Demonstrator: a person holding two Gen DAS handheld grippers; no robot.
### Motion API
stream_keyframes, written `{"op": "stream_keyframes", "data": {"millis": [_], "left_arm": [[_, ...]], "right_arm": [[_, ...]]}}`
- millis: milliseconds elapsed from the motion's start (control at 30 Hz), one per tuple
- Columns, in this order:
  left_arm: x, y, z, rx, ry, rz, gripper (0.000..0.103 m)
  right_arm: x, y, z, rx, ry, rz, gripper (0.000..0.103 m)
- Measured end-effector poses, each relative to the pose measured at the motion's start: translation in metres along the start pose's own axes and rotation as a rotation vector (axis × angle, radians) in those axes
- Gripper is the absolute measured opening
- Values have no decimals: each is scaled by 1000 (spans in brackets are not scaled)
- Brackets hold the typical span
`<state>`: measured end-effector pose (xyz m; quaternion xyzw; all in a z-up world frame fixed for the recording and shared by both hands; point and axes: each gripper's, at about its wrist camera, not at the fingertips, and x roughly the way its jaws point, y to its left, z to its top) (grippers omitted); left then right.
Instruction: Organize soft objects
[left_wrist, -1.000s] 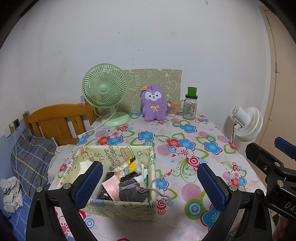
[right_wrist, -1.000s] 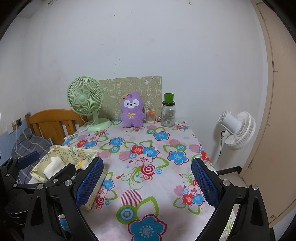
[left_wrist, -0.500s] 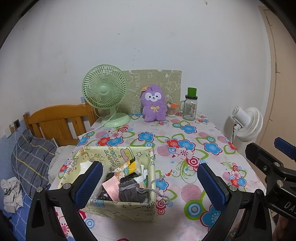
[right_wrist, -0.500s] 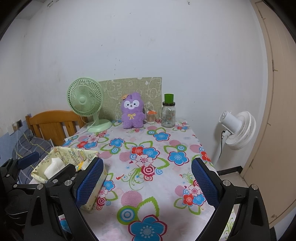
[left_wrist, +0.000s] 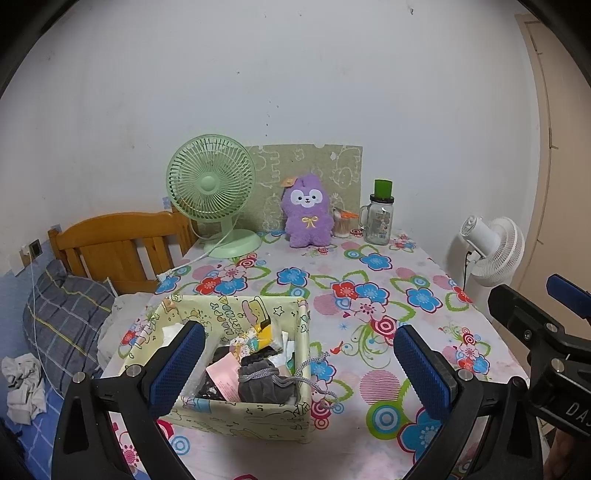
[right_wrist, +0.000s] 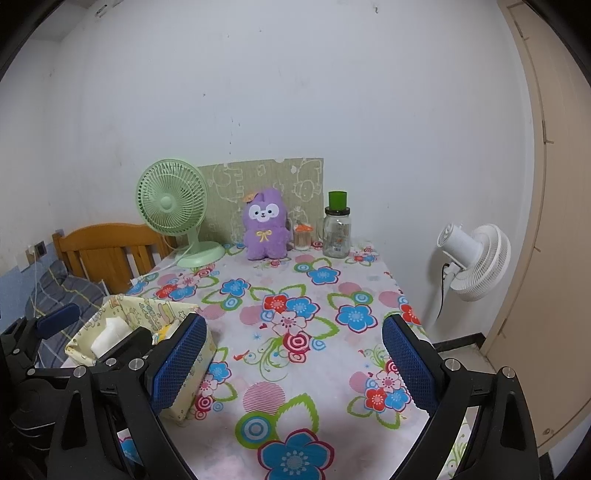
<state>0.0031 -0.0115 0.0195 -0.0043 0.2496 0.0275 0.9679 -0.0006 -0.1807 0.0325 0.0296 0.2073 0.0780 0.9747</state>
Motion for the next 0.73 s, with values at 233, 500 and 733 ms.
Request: {"op": "stream_keyframes", "data": {"millis": [233,500,733], "left_arm": [[0,-1,0,1,0,-4,103],[0,-2,0,0,-1,-2,103],[1,-3,0,1,-3,3,103]], "right_arm": [[-1,-2,0,5,-3,-5,99],[1,-2,0,8,-2,-3,100],[1,-3,0,11,-1,-2,100]]}}
